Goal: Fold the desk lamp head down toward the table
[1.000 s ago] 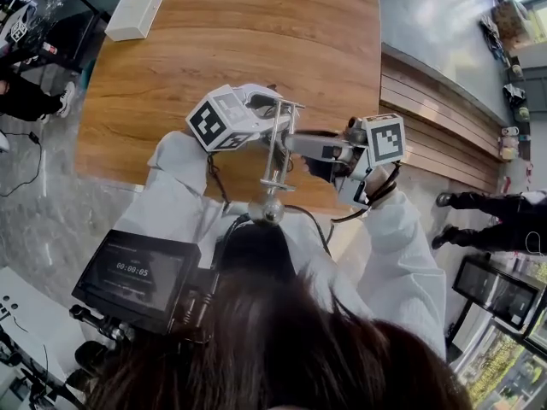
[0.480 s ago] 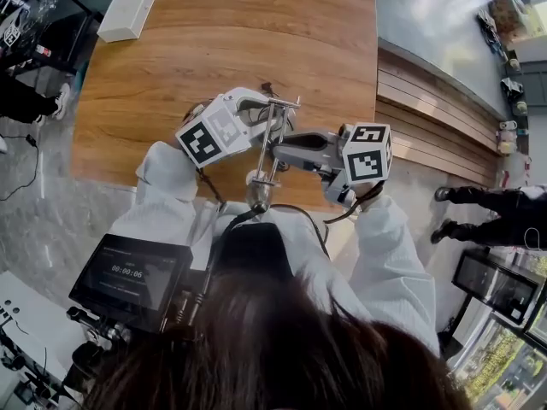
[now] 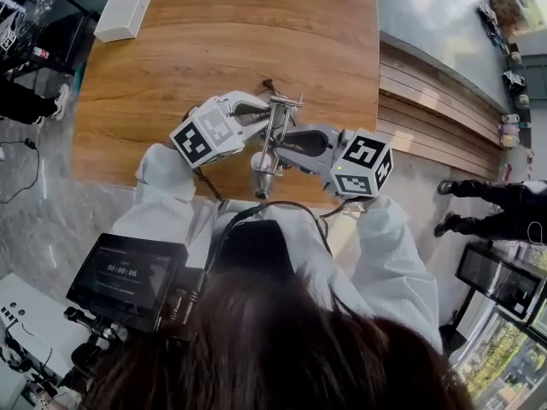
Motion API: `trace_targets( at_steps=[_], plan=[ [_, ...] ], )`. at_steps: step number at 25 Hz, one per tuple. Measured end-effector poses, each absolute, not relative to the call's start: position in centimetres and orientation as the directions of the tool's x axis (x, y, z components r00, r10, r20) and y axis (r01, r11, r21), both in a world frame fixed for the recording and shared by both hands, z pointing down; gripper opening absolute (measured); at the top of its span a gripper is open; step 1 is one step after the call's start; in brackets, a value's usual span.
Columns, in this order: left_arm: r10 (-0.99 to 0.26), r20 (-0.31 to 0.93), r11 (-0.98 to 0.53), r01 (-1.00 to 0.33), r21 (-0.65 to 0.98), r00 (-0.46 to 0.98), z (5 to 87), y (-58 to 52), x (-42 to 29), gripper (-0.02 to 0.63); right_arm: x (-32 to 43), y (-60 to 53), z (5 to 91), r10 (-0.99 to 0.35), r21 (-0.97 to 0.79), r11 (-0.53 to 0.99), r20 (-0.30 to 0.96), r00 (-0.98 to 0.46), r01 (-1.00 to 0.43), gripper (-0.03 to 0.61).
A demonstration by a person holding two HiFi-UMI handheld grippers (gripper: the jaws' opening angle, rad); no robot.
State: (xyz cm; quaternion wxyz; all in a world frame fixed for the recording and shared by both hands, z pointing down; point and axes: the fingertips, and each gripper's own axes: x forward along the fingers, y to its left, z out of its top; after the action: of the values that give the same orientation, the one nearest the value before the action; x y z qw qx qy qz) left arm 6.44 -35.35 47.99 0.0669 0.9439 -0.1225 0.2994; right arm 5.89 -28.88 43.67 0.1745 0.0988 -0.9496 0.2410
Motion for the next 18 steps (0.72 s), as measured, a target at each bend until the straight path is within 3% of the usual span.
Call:
trace_targets(
  at_steps=[11,18],
  plan=[
    [-0.178,0.578,-0.965,-0.257,0.057,0.796,49.0,-36.4,5.5,0.043,4.7,-30.3,46.0,-0.204,-0.048,0.965,0.471,-0.858,-0.256,0.106],
    [-0.176,0.591,-0.964,-0.26,0.059,0.787,49.9,-35.2,6.2,0.043,5.1,-30.7,46.0,-0.237,-0.104,0.942,0.467,-0.852,-0.32,0.107]
  ],
)
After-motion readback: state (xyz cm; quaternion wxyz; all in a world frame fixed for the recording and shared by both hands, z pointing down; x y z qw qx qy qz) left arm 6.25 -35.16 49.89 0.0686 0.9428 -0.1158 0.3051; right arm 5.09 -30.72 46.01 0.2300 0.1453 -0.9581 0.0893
